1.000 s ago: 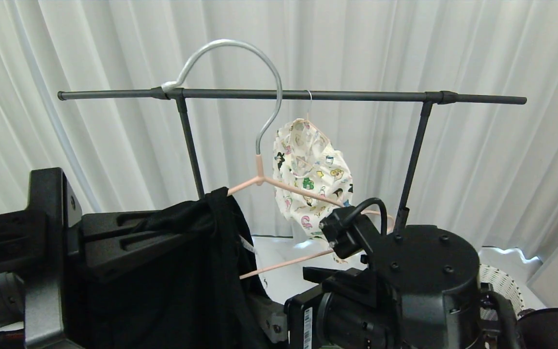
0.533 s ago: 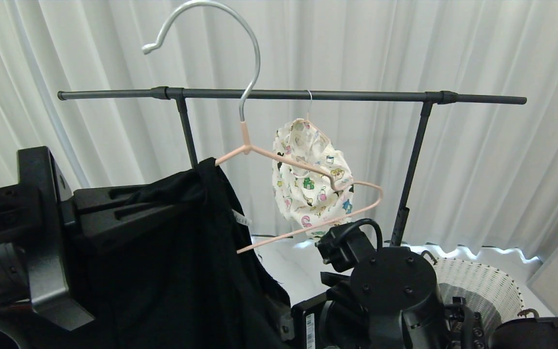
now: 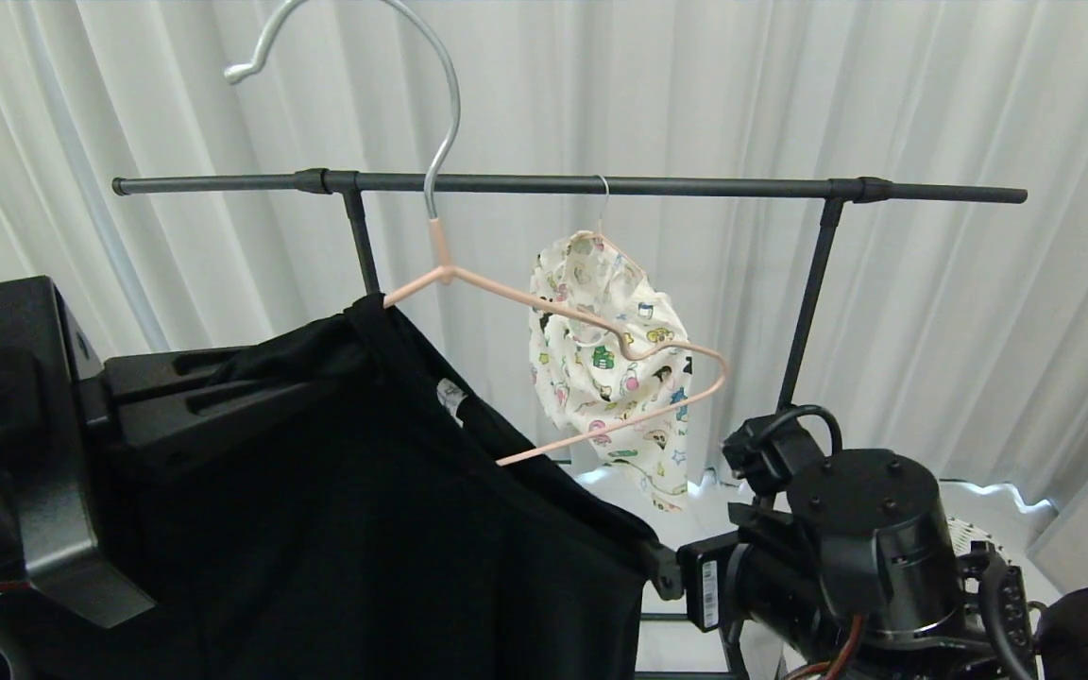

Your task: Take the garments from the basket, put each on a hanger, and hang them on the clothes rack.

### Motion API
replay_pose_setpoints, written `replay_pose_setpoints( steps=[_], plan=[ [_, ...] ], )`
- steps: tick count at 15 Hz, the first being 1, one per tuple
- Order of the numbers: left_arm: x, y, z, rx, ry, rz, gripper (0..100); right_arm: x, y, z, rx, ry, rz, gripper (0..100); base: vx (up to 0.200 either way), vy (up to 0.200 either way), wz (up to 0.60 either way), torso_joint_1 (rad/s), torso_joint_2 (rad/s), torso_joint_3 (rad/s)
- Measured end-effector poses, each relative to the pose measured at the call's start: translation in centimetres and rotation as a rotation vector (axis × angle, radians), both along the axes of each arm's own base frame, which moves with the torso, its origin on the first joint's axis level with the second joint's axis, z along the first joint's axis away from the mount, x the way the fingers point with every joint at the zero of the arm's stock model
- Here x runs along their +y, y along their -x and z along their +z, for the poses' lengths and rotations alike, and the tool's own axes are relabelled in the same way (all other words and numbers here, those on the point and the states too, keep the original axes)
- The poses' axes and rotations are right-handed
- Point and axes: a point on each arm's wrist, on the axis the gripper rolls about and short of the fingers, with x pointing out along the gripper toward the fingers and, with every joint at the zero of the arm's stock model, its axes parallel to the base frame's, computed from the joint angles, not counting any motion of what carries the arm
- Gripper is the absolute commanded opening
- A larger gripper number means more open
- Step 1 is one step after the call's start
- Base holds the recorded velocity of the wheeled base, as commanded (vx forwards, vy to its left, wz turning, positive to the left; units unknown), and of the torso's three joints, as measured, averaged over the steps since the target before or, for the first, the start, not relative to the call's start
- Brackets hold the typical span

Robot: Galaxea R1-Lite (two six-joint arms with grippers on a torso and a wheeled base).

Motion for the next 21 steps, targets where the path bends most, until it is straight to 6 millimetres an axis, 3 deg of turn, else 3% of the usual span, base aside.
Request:
replay_pose_setpoints(
  steps=[8, 17, 21],
  plan=[
    [1.1, 1.6, -1.8, 0.018, -0.012, -0.005, 0, -4.6, -4.8, 2.1, -0.061, 0.027, -0.056, 100, 0.000, 0.000, 0.00, 0.000, 0.00, 0.000],
    [1.4, 2.0, -4.9, 0.098, -0.063, -0.013, 0, -5.4, -7.0, 5.2, -0.076, 0.024, -0.044, 100, 0.000, 0.000, 0.00, 0.000, 0.00, 0.000],
    [0.6, 0.3, -5.8, 0.135, -0.079, 0.015, 0, -5.0, -7.3, 8.1, -0.078, 0.017, 0.049, 100, 0.000, 0.000, 0.00, 0.000, 0.00, 0.000]
  ],
)
